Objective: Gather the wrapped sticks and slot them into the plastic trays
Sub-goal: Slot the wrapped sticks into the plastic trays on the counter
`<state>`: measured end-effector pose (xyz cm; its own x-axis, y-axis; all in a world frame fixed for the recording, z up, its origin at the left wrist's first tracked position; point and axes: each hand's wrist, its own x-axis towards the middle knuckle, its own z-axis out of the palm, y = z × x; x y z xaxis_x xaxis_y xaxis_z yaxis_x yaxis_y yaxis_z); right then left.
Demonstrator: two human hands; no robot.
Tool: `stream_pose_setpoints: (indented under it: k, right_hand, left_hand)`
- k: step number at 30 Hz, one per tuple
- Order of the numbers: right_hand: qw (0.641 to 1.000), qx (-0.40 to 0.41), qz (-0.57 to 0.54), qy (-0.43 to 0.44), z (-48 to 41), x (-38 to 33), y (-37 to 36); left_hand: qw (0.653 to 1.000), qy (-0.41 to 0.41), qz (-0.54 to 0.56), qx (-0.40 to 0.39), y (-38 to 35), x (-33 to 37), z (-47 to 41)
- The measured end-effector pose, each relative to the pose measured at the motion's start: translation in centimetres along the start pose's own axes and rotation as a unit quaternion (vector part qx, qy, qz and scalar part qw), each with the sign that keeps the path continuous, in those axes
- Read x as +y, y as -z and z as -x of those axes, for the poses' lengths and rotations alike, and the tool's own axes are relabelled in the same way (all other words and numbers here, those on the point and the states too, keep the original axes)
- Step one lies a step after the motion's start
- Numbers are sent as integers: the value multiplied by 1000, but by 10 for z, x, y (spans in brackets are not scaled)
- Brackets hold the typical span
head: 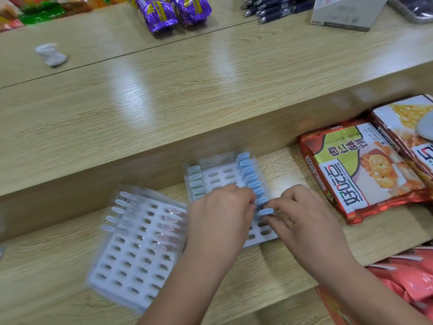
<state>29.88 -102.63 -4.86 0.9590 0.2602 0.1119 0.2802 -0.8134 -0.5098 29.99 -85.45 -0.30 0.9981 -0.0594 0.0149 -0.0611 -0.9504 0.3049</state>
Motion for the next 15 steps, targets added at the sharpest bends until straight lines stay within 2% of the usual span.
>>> stream_pose_setpoints:
  k: [4,6,8,10,12,15]
  right_hand:
    - [1000,-10,13,-19,-1,-3,4]
    - [999,-2,2,-42,1,-8,10]
    - [998,31,-26,-55,6,-18,16]
    - [997,49,-57,-36,10,-41,18]
    - [996,38,-77,1,15,-73,11]
    - [993,6,-108,54,20,-131,-15]
  left_hand:
    - [1000,-12,-3,-16,0,-3,0]
    - [996,6,89,1,8,-8,7]
    - [977,24,202,55,20,-18,21]
    - [954,26,262,141,33,-36,40]
    - [940,55,256,220,45,-63,66]
    - [917,186,225,272,55,-119,111]
